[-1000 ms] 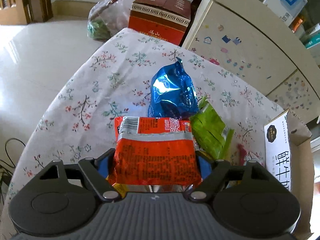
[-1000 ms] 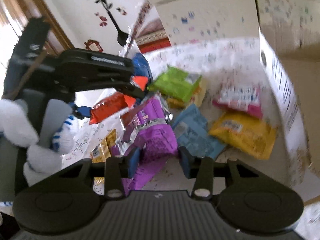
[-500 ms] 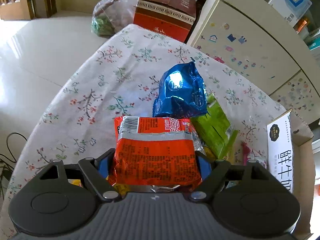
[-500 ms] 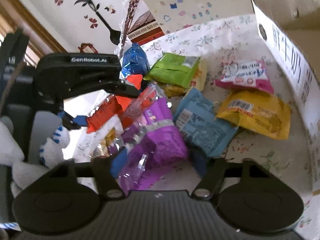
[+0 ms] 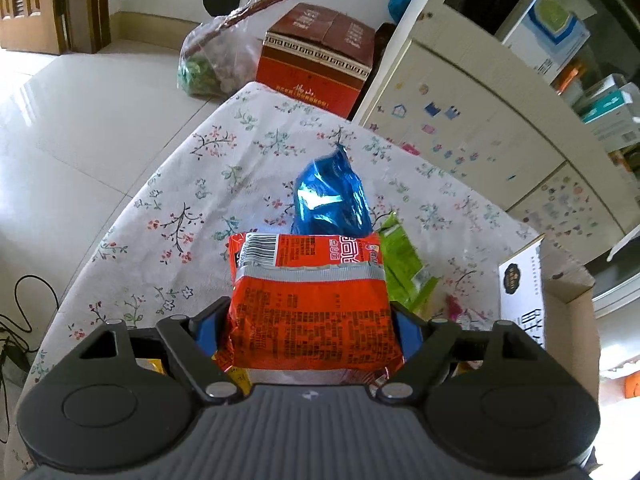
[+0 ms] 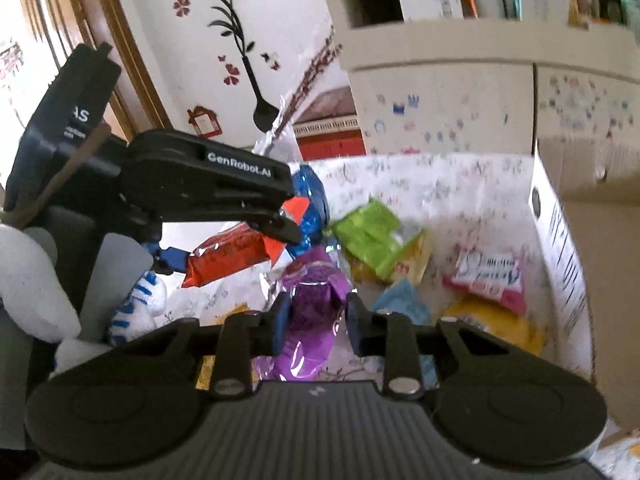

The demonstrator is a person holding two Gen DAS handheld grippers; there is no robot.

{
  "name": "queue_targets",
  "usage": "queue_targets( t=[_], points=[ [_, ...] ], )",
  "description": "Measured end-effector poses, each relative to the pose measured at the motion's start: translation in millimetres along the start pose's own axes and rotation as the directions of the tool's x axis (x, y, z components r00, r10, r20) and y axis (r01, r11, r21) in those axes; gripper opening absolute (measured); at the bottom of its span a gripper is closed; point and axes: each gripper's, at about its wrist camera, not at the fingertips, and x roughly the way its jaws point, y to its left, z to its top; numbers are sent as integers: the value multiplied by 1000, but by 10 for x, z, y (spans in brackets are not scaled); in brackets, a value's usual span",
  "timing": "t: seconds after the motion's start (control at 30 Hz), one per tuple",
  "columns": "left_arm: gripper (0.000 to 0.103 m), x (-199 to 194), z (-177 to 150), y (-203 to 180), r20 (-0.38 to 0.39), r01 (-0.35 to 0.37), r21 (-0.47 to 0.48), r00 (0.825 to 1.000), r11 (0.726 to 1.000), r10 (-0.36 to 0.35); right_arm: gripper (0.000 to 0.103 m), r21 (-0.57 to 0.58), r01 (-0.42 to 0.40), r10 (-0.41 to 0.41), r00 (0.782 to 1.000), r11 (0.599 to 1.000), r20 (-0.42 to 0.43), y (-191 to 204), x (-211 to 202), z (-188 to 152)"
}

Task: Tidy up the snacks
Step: 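Grasp and lift the purple packet with the right tool while the left holds its packet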

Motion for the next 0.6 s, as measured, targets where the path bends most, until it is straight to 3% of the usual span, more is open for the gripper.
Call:
queue_targets(
  t=[0.07, 0.33, 0.6],
  points=[
    [85, -52, 2, -4, 6, 9, -5, 1000, 1000, -9, 21, -13, 9, -9, 1000, 1000, 11, 18, -42, 33],
    [85, -149, -8, -25, 15, 26, -7, 1000, 1000, -26, 20, 21, -14, 14, 1000, 1000, -22, -66, -76, 5],
    [85, -268, 16, -54, 46, 39, -6, 998, 999, -39, 16, -81, -13, 16, 999, 997, 34, 158, -175, 36]
  ],
)
